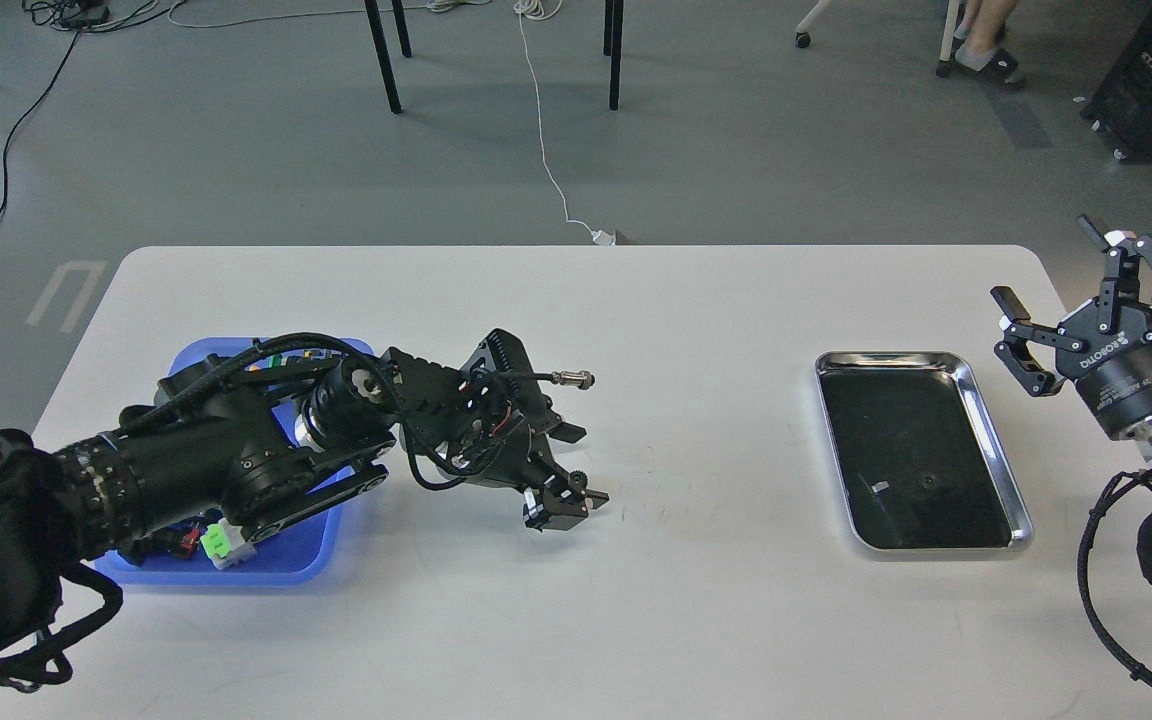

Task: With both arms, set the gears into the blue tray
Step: 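Reach the left gripper toward the black gear on the table, then close the left gripper on the black gear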

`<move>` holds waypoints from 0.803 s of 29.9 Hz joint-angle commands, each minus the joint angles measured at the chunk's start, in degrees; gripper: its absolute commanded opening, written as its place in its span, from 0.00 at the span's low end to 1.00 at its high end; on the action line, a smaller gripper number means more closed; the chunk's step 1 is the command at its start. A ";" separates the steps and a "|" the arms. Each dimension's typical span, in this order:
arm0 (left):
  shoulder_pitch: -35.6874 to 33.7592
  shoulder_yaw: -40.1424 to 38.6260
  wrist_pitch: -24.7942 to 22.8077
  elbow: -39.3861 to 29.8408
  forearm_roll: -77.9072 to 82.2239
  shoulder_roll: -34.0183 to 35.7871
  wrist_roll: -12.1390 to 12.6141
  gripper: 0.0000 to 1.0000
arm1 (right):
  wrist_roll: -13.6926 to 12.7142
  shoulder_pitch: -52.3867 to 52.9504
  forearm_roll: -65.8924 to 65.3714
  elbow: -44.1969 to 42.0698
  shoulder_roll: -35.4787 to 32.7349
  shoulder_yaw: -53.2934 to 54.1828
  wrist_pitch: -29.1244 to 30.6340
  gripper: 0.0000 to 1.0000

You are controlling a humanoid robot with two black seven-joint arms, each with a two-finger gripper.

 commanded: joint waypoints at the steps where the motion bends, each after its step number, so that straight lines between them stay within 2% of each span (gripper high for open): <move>1: 0.16 0.19 0.37 0.05 -0.01 0.38 0.00 0.59 | 0.00 -0.08 0.00 -0.04 0.01 -0.01 0.00 0.98; 9: 0.60 0.19 0.47 0.05 -0.01 0.47 0.00 0.58 | 0.00 -0.08 0.00 0.05 0.01 -0.01 0.00 0.98; 13: 0.77 0.28 0.46 0.05 -0.01 0.56 0.00 0.43 | 0.00 -0.08 0.00 0.05 -0.08 -0.01 0.00 0.98; 16: 0.86 0.28 0.46 0.14 -0.01 0.47 0.00 0.36 | 0.00 -0.17 0.00 0.05 -0.08 -0.01 0.00 0.98; 19: 0.77 0.36 0.46 0.22 -0.01 0.56 0.00 0.21 | 0.00 -0.25 0.00 0.05 -0.08 0.34 0.00 0.98; 24: 0.77 0.63 0.46 0.23 -0.01 0.64 0.00 0.17 | 0.00 -0.25 0.00 0.05 -0.08 0.78 0.00 0.98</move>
